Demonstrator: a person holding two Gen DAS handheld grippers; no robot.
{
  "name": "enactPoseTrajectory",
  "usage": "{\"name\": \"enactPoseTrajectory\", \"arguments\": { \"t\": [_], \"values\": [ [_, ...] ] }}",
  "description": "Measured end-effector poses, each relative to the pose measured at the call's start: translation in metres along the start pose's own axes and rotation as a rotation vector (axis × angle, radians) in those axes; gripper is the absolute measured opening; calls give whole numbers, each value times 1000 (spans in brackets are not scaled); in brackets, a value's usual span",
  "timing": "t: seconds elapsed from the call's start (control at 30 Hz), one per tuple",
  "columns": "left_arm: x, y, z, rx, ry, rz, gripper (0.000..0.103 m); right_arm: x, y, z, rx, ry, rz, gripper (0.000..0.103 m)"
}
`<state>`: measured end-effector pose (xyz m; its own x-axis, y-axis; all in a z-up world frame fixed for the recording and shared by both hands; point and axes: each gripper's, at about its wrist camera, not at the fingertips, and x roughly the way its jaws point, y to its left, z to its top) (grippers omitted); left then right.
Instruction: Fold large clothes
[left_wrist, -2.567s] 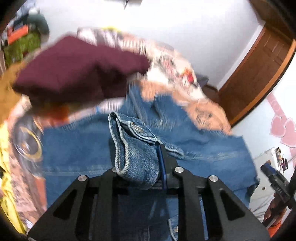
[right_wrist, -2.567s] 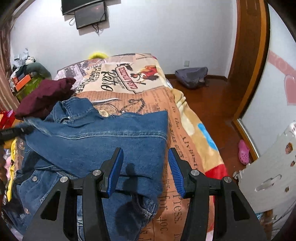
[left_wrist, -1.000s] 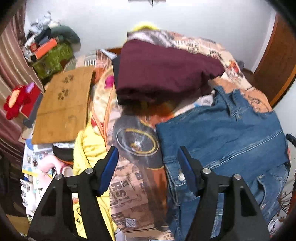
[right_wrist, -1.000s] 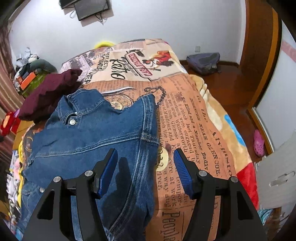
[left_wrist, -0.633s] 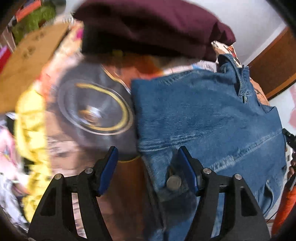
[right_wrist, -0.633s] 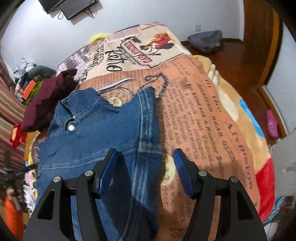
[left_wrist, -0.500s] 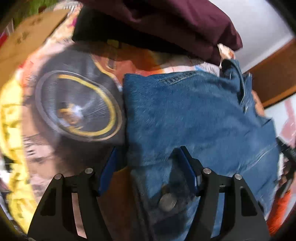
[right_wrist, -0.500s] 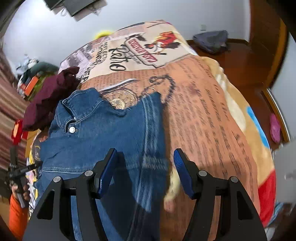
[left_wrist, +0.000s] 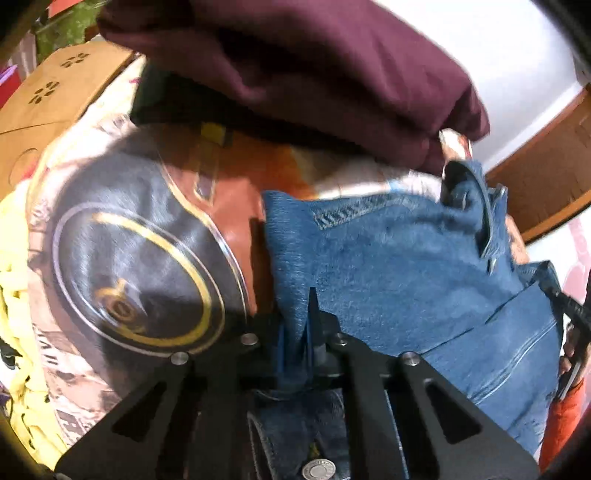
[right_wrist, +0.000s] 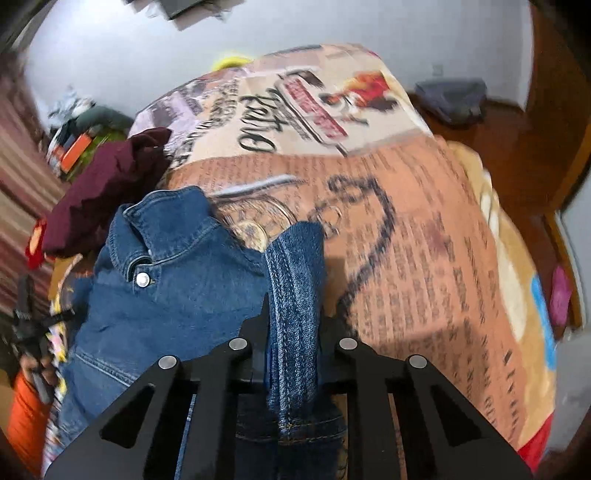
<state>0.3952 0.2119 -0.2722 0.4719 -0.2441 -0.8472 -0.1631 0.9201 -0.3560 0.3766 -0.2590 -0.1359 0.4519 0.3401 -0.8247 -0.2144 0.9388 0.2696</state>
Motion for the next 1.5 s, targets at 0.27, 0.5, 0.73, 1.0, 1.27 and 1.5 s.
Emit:
{"name": "enactPoseTrajectory", "arguments": {
  "t": [0.27, 0.5, 0.73, 1.0, 1.27, 1.5],
  "values": [
    [-48, -50, 44, 137, -143, 101, 7, -26, 18, 39, -121, -124, -61, 13],
    [9, -50, 31, 153, -36, 231, 10, 35, 0, 27, -106, 24, -176, 14],
    [-4, -56, 16, 196, -62, 269, 10, 8, -4, 18, -105, -18, -179, 18],
    [-81, -76, -4, 262, -188, 255, 36, -63, 29, 2, -249, -150, -224, 29],
    [-130, -80, -28, 326, -217, 262, 63, -113, 43, -38, -276, -210, -165, 56],
    [-135, -71, -70, 345, -109, 232, 72, -123, 41, -73, -280, -174, -162, 58]
  ]
}}
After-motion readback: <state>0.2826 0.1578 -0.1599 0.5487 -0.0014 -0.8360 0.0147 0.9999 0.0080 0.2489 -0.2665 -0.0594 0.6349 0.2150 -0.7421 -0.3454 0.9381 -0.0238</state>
